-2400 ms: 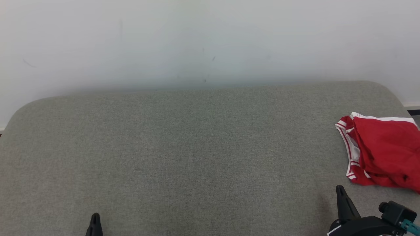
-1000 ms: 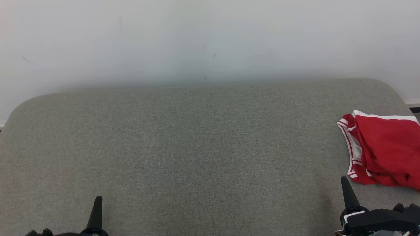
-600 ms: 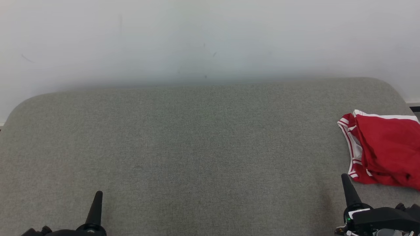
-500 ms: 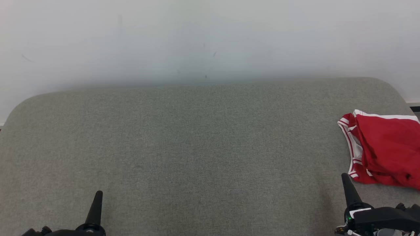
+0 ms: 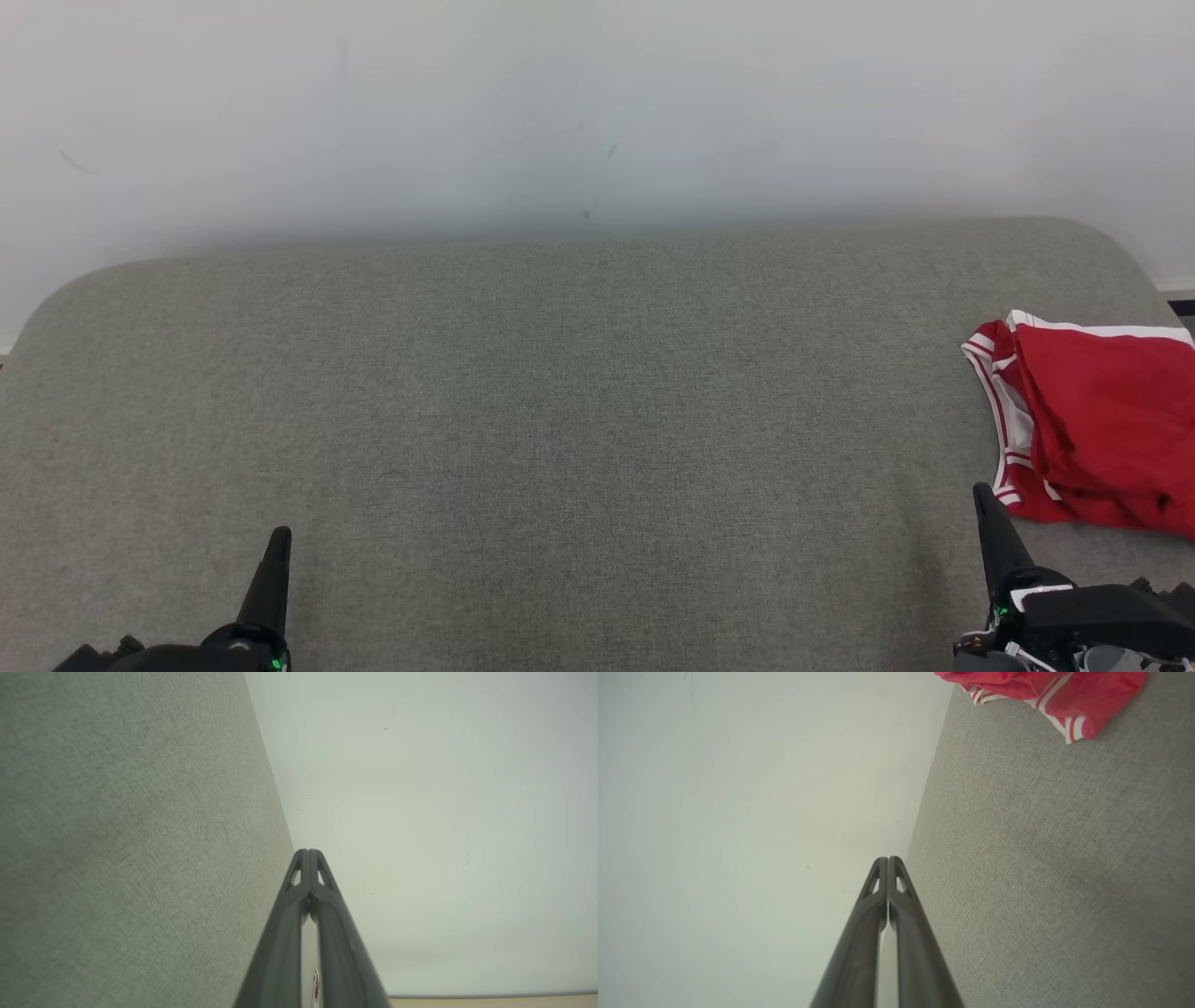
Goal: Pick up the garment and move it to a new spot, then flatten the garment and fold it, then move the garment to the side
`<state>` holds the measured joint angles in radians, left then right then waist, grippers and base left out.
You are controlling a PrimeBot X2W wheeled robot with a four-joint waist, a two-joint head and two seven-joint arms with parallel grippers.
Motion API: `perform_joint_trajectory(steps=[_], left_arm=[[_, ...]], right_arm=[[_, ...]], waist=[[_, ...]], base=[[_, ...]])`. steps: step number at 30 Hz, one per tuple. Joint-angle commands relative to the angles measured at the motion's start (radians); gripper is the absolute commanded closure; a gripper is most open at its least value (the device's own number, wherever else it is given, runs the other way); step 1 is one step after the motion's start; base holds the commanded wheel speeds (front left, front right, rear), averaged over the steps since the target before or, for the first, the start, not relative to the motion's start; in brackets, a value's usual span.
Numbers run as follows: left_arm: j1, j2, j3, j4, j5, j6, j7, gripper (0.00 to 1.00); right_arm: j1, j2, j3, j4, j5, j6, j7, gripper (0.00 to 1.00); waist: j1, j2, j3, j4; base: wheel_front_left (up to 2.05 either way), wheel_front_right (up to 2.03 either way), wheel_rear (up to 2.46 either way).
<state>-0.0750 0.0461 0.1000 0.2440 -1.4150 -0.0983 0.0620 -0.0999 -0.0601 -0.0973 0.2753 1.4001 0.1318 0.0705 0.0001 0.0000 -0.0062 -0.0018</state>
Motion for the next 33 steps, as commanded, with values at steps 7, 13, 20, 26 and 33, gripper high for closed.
perform_joint_trajectory(steps=[7, 13, 20, 26, 33], left_arm=[[-0.024, 0.006, 0.007, -0.001, -0.067, -0.015, 0.020, 1.00], [-0.027, 0.006, 0.010, 0.000, -0.112, -0.021, 0.031, 1.00], [-0.035, 0.006, 0.013, 0.001, -0.160, -0.029, 0.044, 1.00], [-0.040, 0.007, 0.016, 0.002, -0.196, -0.035, 0.054, 1.00], [-0.040, 0.006, 0.016, 0.003, -0.200, -0.035, 0.055, 1.00]], right_arm=[[-0.010, 0.004, -0.008, -0.016, 0.074, -0.002, 0.018, 1.00], [-0.011, 0.007, -0.011, -0.022, 0.119, -0.002, 0.027, 1.00], [-0.011, 0.009, -0.015, -0.028, 0.168, -0.002, 0.037, 1.00], [-0.012, 0.011, -0.018, -0.033, 0.213, -0.002, 0.046, 1.00], [-0.012, 0.011, -0.019, -0.033, 0.213, -0.002, 0.047, 1.00]], waist=[[-0.0001, 0.0000, 0.003, 0.001], [-0.0001, 0.0000, 0.005, 0.001], [-0.0001, 0.0000, 0.007, 0.001], [-0.0001, 0.0000, 0.009, 0.002], [-0.0001, 0.0000, 0.009, 0.002]], base=[[0.00, 0.00, 0.00], [0.00, 0.00, 0.00], [0.00, 0.00, 0.00], [0.00, 0.00, 0.00], [0.00, 0.00, 0.00]])
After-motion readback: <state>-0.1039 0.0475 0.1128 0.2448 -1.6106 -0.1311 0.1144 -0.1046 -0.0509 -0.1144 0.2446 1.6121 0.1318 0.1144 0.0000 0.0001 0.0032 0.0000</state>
